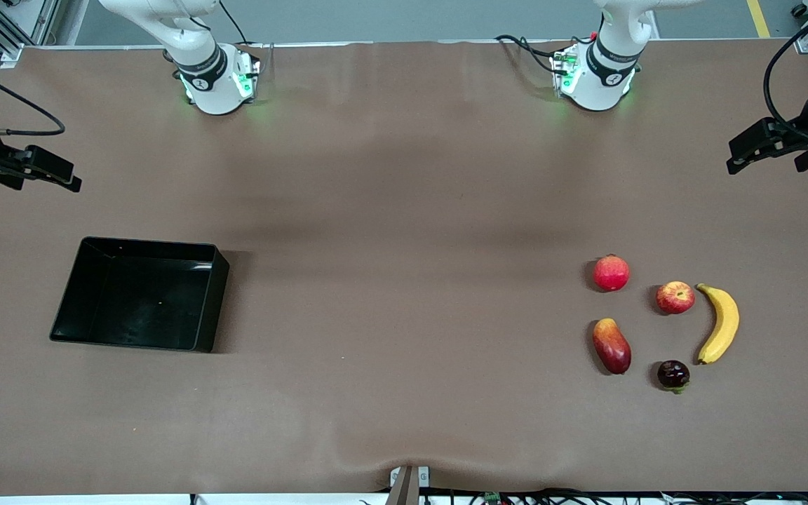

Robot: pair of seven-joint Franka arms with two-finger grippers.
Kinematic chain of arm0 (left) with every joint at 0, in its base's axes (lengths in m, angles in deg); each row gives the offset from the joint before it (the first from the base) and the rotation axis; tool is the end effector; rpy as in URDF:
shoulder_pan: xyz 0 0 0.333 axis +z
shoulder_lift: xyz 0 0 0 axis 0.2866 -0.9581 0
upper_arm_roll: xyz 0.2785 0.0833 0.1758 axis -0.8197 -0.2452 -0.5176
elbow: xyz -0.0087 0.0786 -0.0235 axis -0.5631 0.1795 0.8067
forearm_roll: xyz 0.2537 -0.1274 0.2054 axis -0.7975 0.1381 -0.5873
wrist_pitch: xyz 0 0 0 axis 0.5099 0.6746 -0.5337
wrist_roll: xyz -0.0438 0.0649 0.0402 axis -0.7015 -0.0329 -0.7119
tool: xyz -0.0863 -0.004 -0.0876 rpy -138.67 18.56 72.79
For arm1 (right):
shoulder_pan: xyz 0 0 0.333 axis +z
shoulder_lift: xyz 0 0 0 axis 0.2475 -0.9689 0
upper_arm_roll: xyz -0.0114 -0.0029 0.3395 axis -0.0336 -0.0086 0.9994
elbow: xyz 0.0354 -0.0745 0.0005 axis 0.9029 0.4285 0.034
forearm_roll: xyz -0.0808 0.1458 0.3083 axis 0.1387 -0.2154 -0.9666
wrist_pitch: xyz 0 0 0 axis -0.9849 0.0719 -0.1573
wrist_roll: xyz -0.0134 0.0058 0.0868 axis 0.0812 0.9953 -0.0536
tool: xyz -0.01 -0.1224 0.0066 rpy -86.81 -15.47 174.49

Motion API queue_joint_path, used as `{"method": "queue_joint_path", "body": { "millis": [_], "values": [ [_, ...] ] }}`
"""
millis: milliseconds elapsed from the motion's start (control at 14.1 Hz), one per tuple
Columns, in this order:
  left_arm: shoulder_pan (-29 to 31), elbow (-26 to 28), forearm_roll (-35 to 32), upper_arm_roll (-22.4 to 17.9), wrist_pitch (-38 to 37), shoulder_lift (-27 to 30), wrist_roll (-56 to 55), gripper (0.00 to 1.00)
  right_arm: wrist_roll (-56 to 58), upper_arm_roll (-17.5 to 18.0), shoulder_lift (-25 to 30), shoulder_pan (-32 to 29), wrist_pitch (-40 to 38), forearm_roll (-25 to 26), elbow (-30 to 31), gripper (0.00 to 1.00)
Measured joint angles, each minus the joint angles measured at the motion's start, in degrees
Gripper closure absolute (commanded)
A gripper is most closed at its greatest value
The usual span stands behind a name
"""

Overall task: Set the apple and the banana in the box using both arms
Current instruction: 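Move the left gripper down toward the red apple beside the banana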

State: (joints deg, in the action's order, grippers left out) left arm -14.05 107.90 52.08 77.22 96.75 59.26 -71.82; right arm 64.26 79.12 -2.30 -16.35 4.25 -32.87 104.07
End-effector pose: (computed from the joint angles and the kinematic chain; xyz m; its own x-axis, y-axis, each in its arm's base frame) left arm 0.4956 -0.0327 0.6600 0.9997 0.0068 -0.0254 0.0062 -0.9997 -0.0254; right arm 0.5031 -0.0102 0.6251 0.9956 -0.0492 -0.0793 -0.0529 -0.9976 -0.0441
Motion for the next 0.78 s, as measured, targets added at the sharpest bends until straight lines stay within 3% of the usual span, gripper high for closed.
{"method": "queue_joint_path", "body": {
  "millis": [498,782],
  "values": [
    [1.1,1.1,-2.5,-0.7,1.5,-2.3,0.1,0.0,0.7,0.0,0.0,0.0,0.0,0.2,0.0,0.0],
    [6.3,11.0,-2.9,-0.9,19.2,-7.4,0.6,0.0,0.7,0.0,0.0,0.0,0.0,0.2,0.0,0.0]
  ]
}}
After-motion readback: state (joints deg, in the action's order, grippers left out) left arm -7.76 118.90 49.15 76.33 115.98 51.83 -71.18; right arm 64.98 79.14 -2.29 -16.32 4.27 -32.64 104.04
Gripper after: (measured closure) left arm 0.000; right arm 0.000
